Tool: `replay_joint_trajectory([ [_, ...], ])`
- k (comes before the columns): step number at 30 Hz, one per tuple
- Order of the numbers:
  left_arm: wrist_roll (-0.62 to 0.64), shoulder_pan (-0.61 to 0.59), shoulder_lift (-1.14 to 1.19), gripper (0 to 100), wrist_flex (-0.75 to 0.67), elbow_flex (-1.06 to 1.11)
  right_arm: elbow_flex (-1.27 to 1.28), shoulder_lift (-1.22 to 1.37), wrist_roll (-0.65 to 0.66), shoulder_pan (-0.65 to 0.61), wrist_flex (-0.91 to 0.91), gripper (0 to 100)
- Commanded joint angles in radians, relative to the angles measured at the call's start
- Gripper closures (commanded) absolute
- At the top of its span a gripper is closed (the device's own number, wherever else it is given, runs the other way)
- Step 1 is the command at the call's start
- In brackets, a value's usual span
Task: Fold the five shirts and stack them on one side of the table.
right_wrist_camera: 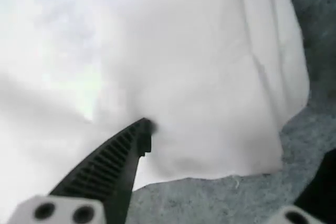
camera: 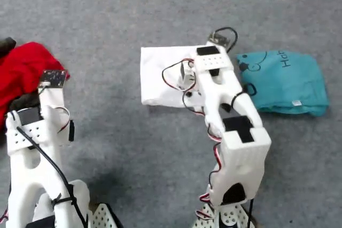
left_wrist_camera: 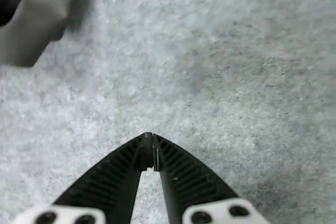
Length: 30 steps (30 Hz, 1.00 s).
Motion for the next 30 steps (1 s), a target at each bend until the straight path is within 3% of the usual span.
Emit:
replay_joint_trajectory([
  [1, -0.008, -0.024, -0.025, 97, -0.009, -0.004, -0.047, 0.024, -0.008, 0.009, -0.003, 57.5],
  [9, -0.008, -0.018, -0.025, 97, -0.009, -0.008, -0.101, 0.025, 0.147, 0.051, 0.026, 98.2],
  [18, -0.008, -0.024, -0.025, 97, -0.009, -0.008, -0.346, 0.027, 0.16, 0.063, 0.261, 98.5],
  [25, -0.008, -0.025, -0.026, 97, -0.009, -0.008, -0.604, 0.028, 0.252, 0.072, 0.459, 98.5],
  [30, -0.008, -0.027, -0.026, 97, -0.006, -0.016, -0.78, 0.025, 0.371, 0.146, 0.526, 98.5],
])
